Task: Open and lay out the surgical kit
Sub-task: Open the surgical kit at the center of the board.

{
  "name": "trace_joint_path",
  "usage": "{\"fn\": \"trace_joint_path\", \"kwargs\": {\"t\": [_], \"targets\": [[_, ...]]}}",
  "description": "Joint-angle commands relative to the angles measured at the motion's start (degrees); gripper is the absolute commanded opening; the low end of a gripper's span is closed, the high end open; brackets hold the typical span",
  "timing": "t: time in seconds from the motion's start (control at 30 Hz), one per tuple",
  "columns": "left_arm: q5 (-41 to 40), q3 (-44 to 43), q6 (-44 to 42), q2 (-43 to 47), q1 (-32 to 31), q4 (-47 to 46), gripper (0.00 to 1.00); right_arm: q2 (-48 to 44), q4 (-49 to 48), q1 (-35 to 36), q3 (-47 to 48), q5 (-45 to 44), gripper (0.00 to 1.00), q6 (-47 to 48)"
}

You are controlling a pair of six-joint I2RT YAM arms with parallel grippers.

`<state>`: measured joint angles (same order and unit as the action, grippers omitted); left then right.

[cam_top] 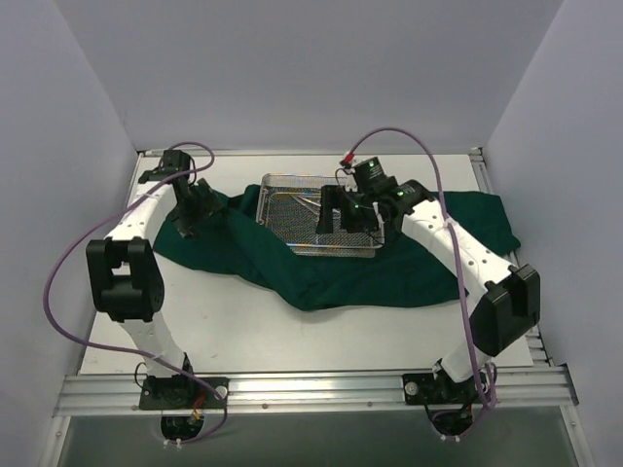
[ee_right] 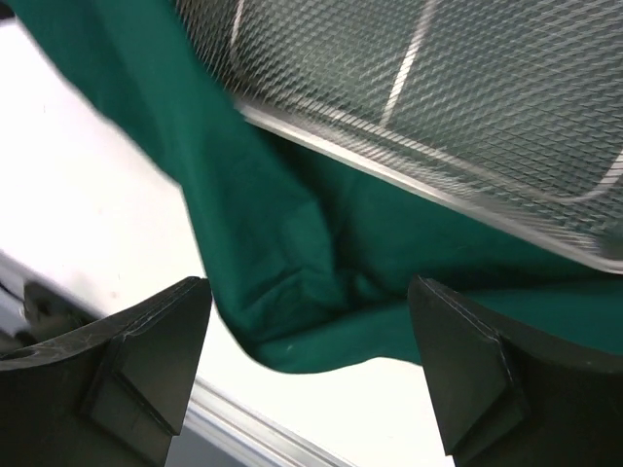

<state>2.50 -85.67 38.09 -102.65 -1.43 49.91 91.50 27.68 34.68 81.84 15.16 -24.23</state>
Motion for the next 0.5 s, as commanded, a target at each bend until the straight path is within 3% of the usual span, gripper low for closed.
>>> {"fn": "trace_joint_path", "kwargs": {"t": [0.0,0.23,0.47], "targets": [[0.75,-6.52,-1.87,-4.04,-0.06,-2.18,0.89,-3.43,7.30,-5.12,3.76,-2.50,0.84,-1.17],[1.98,-15.04,-2.84,-13.96,0.11,-3.07,0.84,-8.18,8.18,-15.41,0.78,1.10,0.84,-1.44],[2.77,-24.10,-4.25,-22.23,0.29,-1.14,0.76,-8.89,10.37,-20.25,-0.81,-0.39,0.84,-1.78]]}}
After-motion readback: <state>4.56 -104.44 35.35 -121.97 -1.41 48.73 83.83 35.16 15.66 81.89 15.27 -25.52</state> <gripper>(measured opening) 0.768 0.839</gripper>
